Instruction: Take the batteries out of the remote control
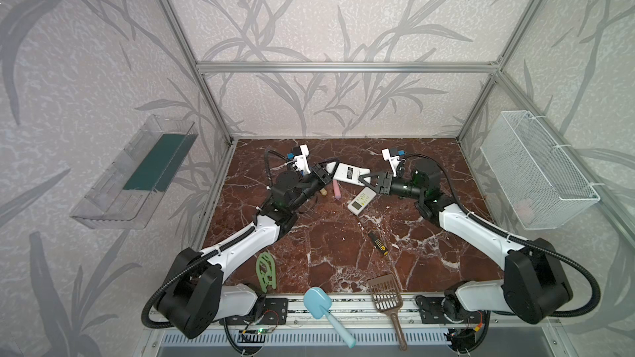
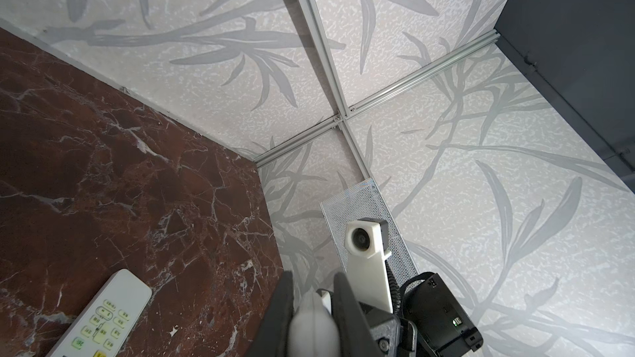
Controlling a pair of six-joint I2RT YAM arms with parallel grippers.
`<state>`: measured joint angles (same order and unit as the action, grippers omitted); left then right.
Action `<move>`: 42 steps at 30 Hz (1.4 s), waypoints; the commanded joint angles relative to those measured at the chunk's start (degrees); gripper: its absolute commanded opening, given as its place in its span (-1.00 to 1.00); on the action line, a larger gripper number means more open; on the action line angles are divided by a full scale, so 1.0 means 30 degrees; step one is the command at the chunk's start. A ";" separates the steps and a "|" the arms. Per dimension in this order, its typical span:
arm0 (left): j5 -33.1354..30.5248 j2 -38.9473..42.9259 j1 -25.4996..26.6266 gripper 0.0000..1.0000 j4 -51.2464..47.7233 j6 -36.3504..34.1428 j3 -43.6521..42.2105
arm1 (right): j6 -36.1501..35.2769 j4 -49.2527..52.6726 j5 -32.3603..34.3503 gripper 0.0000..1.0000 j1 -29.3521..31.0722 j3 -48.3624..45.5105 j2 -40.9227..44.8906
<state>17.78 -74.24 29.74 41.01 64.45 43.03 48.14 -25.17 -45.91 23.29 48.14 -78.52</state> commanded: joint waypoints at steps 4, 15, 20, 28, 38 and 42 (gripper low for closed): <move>-0.0235 0.0892 0.0084 -1.00 0.0419 -0.0056 0.0134 | -0.0431 0.0791 0.0303 -0.37 -0.0058 0.0420 0.0305; -0.0172 0.1143 0.0060 -1.00 -0.0580 -0.0998 -0.0026 | -0.0929 0.1188 0.0361 -0.49 -0.0099 0.0548 0.0209; 0.0411 0.1454 0.0074 -1.00 -0.2062 -0.2429 0.0380 | -0.1939 0.2206 0.0363 -0.53 -0.0087 0.0849 0.0326; 0.0315 0.1498 0.0034 -1.00 -0.2982 -0.3186 0.0457 | -0.2955 0.3216 0.0274 -0.53 -0.0115 0.1019 0.0714; 0.0313 0.1185 0.0027 -1.00 -0.2547 -0.2796 0.0478 | -0.2560 0.2621 0.0018 -0.72 -0.0175 0.0906 0.0635; 0.0313 0.1140 0.0039 -1.00 -0.2480 -0.2725 0.0480 | -0.2297 0.2215 -0.0048 -1.00 -0.0215 0.0807 0.0480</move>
<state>18.06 -71.33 29.63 30.72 56.03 43.03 40.88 -16.91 -45.71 22.98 49.67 -77.67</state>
